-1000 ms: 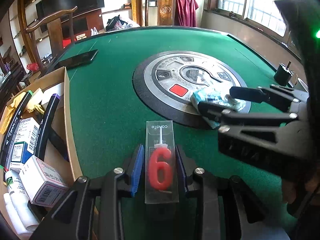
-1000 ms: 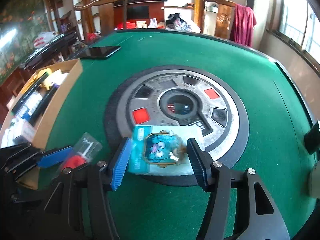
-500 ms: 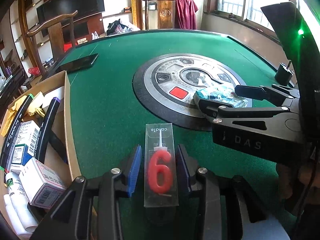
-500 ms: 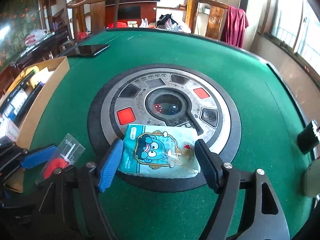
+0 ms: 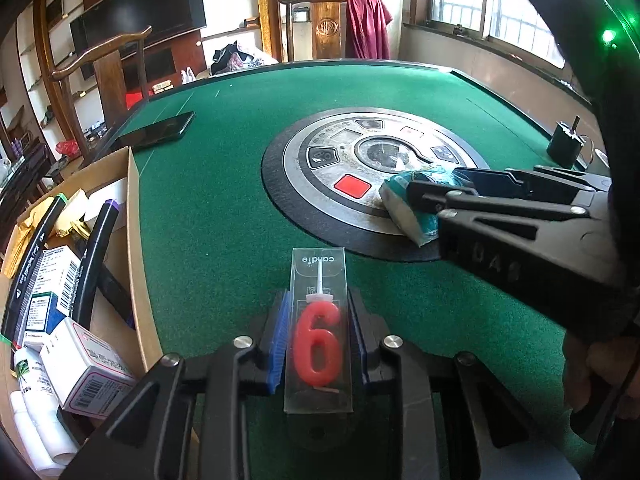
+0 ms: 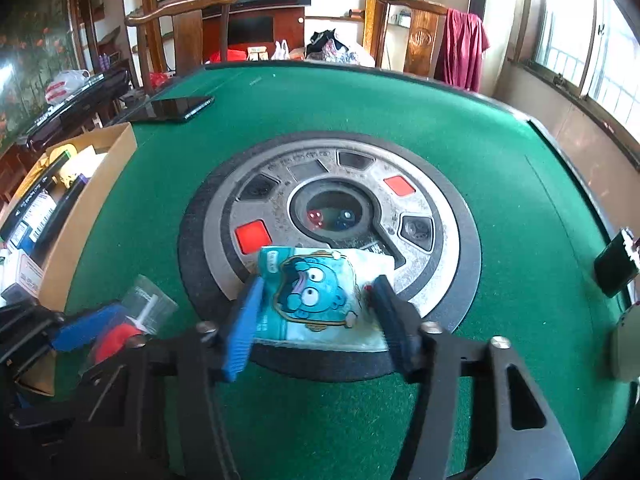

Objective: Organize objects
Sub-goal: 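Grasp the blue cartoon tissue pack with the right tool while the left grasps the clear candle box, then carry the tissue pack and candle box over the cardboard tray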

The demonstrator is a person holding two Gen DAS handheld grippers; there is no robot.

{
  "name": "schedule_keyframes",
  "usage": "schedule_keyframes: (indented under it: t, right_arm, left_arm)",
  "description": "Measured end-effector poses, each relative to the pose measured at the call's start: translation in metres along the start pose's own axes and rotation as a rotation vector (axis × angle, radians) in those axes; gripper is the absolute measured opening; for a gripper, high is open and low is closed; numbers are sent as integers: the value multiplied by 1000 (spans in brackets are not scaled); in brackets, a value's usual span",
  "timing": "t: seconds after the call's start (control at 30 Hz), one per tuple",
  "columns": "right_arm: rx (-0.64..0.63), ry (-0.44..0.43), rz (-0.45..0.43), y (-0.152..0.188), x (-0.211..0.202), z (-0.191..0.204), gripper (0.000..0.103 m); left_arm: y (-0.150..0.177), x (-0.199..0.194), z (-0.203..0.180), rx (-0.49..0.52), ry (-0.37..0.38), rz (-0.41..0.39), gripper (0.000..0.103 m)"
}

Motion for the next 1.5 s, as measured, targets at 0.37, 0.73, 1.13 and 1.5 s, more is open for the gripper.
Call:
schedule_keyframes:
  t: [0.37, 0.73, 1.13, 1.5]
  right_arm:
    - [80, -53, -11, 1, -6, -11, 21]
    - [195, -162, -21, 2, -16, -26, 9]
    - [358, -190, 6, -10, 5, -70, 47]
    - [92, -101, 29, 3, -38, -23, 50]
  left_arm:
    - [0, 0, 0, 2, -8, -2, 27]
    - [1, -1, 0, -2, -5, 0, 27]
    - [1, -1, 0, 0, -8, 1, 27]
    - [2, 0, 1, 2, -10, 1, 27]
Point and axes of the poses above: each gripper's, at about its wrist camera, not at the fingertips, and x roughly the way its jaws point, z to its left, y to its underside, the point moved 7 cm from there along x, roughly the way its jaws point, and after that the axes turned 7 degrees about z, right-handed, at the moved point
